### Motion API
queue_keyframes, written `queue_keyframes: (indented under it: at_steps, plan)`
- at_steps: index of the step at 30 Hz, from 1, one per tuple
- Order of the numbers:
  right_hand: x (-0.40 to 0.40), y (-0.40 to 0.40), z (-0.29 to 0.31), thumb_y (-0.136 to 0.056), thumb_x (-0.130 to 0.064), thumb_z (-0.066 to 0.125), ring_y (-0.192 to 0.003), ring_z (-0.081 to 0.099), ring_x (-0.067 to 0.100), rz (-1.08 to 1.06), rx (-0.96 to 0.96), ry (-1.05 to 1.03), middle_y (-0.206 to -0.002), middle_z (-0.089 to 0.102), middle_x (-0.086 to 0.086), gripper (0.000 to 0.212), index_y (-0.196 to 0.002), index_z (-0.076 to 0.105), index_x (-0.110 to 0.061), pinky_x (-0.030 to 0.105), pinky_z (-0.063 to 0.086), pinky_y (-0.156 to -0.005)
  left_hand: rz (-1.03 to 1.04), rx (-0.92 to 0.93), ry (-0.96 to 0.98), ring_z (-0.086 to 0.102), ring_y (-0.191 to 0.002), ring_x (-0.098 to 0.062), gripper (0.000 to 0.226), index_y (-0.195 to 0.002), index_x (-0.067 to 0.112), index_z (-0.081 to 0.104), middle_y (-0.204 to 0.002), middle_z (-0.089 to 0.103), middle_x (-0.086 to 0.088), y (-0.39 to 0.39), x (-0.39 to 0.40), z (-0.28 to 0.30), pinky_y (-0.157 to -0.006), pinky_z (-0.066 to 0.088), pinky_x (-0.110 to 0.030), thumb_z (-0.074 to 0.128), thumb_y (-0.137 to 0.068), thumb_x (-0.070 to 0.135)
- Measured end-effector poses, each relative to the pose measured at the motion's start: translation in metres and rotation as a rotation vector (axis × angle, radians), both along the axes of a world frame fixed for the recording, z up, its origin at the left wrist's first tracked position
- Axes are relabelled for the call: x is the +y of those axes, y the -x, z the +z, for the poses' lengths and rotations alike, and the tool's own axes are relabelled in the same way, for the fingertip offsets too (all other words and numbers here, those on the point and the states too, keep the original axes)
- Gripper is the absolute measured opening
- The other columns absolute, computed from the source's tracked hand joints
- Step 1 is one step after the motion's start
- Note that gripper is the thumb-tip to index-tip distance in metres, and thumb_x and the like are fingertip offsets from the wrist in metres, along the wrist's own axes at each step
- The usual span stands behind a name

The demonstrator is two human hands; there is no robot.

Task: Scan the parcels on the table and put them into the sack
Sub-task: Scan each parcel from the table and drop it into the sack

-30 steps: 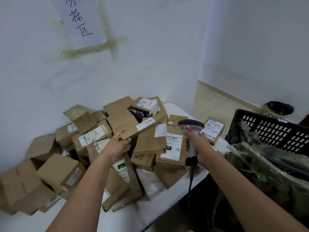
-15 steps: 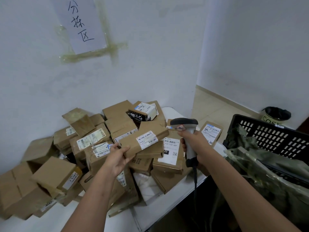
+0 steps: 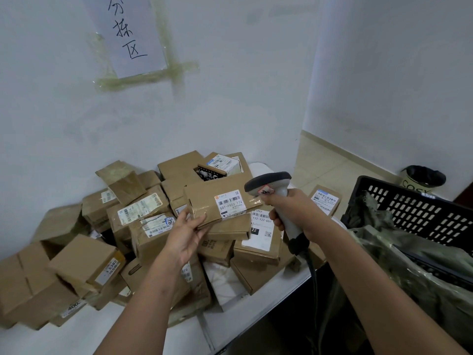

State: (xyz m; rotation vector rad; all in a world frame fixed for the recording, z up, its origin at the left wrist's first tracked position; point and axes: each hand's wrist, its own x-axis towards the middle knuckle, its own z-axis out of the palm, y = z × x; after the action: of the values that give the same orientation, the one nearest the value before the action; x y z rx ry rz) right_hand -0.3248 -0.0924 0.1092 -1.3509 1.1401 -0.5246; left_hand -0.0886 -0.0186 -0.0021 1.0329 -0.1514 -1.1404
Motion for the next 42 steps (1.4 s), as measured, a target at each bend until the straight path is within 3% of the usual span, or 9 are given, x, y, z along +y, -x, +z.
queue_keyframes:
  at_steps: [11, 17, 22, 34, 39, 42]
  plan:
    - [-0.001, -0.003, 0.008, -0.092, -0.031, 0.065, -0.044, 0.052, 0.014, 0.058, 0.042, 0.03, -0.062, 0.06, 0.008, 0.024, -0.091, 0.062, -0.007, 0.022, 0.045, -0.044, -0.062, -0.049, 0.015, 0.067, -0.106, -0.028, 0.05, -0.137, 0.008, 0.045, -0.127, 0.064, -0.017, -0.003, -0.009, -0.004, -0.083, 0.06, -0.039, 0.054, -0.092, -0.011]
    - [-0.003, -0.003, 0.008, -0.093, -0.029, 0.065, -0.045, 0.051, 0.014, 0.068, 0.029, 0.032, -0.062, 0.059, 0.009, 0.021, -0.092, 0.061, -0.008, 0.022, 0.045, -0.044, -0.066, -0.047, -0.005, 0.067, -0.106, -0.026, 0.054, -0.141, 0.009, 0.041, -0.129, 0.063, -0.017, -0.004, -0.011, -0.003, -0.075, 0.061, -0.033, 0.055, -0.092, -0.01]
    - [-0.005, -0.005, 0.006, -0.092, -0.031, 0.065, -0.046, 0.052, 0.014, 0.063, 0.04, 0.038, -0.061, 0.06, 0.008, 0.025, -0.094, 0.061, -0.007, 0.021, 0.046, -0.045, -0.061, -0.036, -0.012, 0.066, -0.112, -0.029, 0.063, -0.148, 0.012, 0.035, -0.128, 0.064, -0.017, -0.003, -0.011, 0.001, -0.083, 0.06, -0.038, 0.055, -0.092, -0.01]
    - [-0.006, -0.004, 0.002, -0.092, -0.035, 0.064, -0.051, 0.054, 0.016, 0.056, 0.05, 0.027, -0.063, 0.061, 0.007, 0.029, -0.099, 0.06, -0.007, 0.024, 0.047, -0.048, -0.042, -0.032, -0.028, 0.064, -0.11, -0.029, 0.076, -0.155, 0.015, 0.02, -0.132, 0.059, -0.018, 0.004, -0.009, 0.011, -0.079, 0.061, -0.037, 0.052, -0.092, -0.012]
    - [-0.009, 0.0, -0.002, -0.092, -0.032, 0.065, -0.048, 0.054, 0.015, 0.019, 0.002, 0.008, -0.062, 0.061, 0.007, 0.024, -0.098, 0.06, -0.009, 0.023, 0.046, -0.046, -0.049, -0.078, -0.036, 0.067, -0.103, -0.026, 0.066, -0.149, 0.011, 0.03, -0.127, 0.062, -0.017, 0.004, -0.008, 0.01, -0.075, 0.062, -0.033, 0.052, -0.092, -0.012]
    - [-0.011, 0.008, -0.011, -0.092, -0.029, 0.066, -0.047, 0.053, 0.014, -0.056, -0.051, -0.039, -0.062, 0.06, 0.008, 0.022, -0.096, 0.058, -0.009, 0.023, 0.046, -0.045, -0.068, -0.197, -0.048, 0.067, -0.105, -0.021, 0.064, -0.147, 0.012, 0.035, -0.133, 0.06, -0.012, 0.003, -0.01, 0.018, -0.075, 0.06, -0.028, 0.056, -0.091, -0.01]
